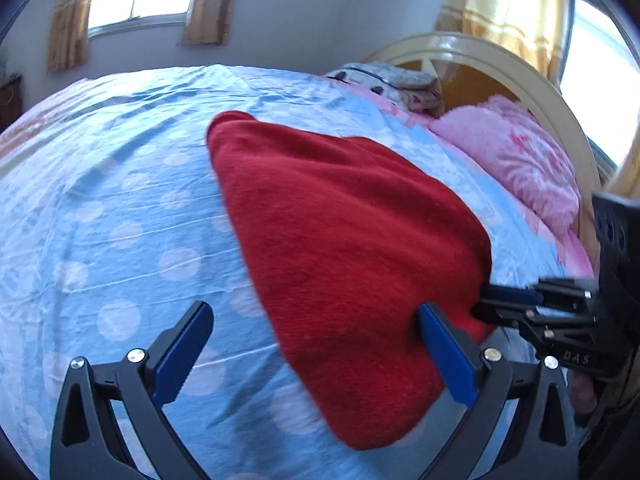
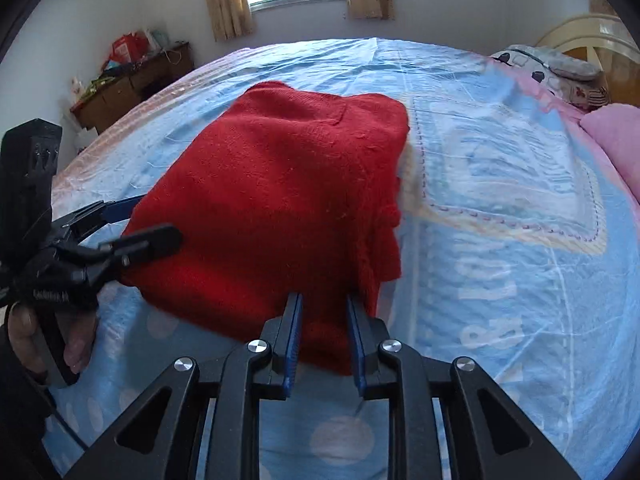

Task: Fold small clothes
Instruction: 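Move the right tool to the sweater's folded edge and close on it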

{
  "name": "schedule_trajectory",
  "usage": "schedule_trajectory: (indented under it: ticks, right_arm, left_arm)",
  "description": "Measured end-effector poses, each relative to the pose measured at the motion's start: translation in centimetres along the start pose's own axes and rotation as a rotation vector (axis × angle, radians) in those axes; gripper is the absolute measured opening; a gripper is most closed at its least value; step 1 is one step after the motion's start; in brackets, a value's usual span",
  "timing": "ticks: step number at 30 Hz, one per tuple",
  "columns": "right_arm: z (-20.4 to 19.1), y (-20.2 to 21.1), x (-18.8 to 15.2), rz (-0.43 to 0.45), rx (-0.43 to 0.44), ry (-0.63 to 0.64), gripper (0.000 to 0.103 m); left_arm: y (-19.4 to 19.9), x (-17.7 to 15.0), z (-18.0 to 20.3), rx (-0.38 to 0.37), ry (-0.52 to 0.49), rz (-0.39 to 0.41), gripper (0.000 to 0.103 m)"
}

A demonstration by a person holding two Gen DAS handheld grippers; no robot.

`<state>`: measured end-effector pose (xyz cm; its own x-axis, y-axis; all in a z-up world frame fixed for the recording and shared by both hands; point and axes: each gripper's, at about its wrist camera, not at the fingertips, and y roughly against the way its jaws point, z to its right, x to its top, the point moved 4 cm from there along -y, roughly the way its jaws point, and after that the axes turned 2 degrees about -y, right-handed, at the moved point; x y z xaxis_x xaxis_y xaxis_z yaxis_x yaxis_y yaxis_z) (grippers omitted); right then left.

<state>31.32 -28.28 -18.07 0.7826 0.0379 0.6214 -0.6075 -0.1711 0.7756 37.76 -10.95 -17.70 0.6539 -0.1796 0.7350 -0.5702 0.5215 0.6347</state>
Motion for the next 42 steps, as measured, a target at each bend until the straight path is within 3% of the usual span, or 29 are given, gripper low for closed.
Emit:
schedule_trajectory:
  ticks: [5,12,16,17,20,23,26,32,40,42]
  right_arm:
    - [-0.6,-0.2,-0.1,-0.004,-0.02,0.046,0.021]
    - [0.0,0.7,-0.6,0.015,-0.01,0.036,0.021]
    - [0.7,1.8,-0.5,0.018,0.057,-0.011,0.023]
    - [1.1,2.4,-0.3,0.029,0.077,-0.027,0.025]
    - [2.8,3.7,0.9,0.084,0.085,-0.066,0.043]
    - [5.0,4.3,2.7,0.137,0.135,-0.161,0.052]
    - [6.8,3.0,4.4,0.131,0.204,-0.258,0.055]
    - [9.7,-2.4,6.4,0.056,0.224,-0.42,0.06]
    - [11.5,-5.6,8.9,0.054,0.262,-0.49,0.061]
    - [11.6,-6.1,9.4,0.047,0.287,-0.503,0.067]
  left_arm:
    - [-1.7,-0.3,-0.4,0.022,0.025,-0.087,0.103]
    - [-1.7,-0.5,0.1,0.033,0.01,-0.091,0.103]
    - [-1.6,-0.6,0.2,0.032,0.008,-0.089,0.103]
    - [-1.6,-0.6,0.2,0.031,0.009,-0.089,0.103]
    - [-1.6,-0.7,0.4,0.026,0.007,-0.092,0.103]
    - [-1.7,-0.5,0.4,0.024,0.002,-0.096,0.103]
    - [-1.8,-0.5,0.4,0.021,0.003,-0.097,0.103]
    - [-2.0,-0.3,0.4,0.014,0.001,-0.104,0.103]
    - [-1.9,-0.4,0.2,-0.002,0.01,-0.102,0.103]
    - [-1.9,-0.4,0.1,-0.011,0.016,-0.101,0.103]
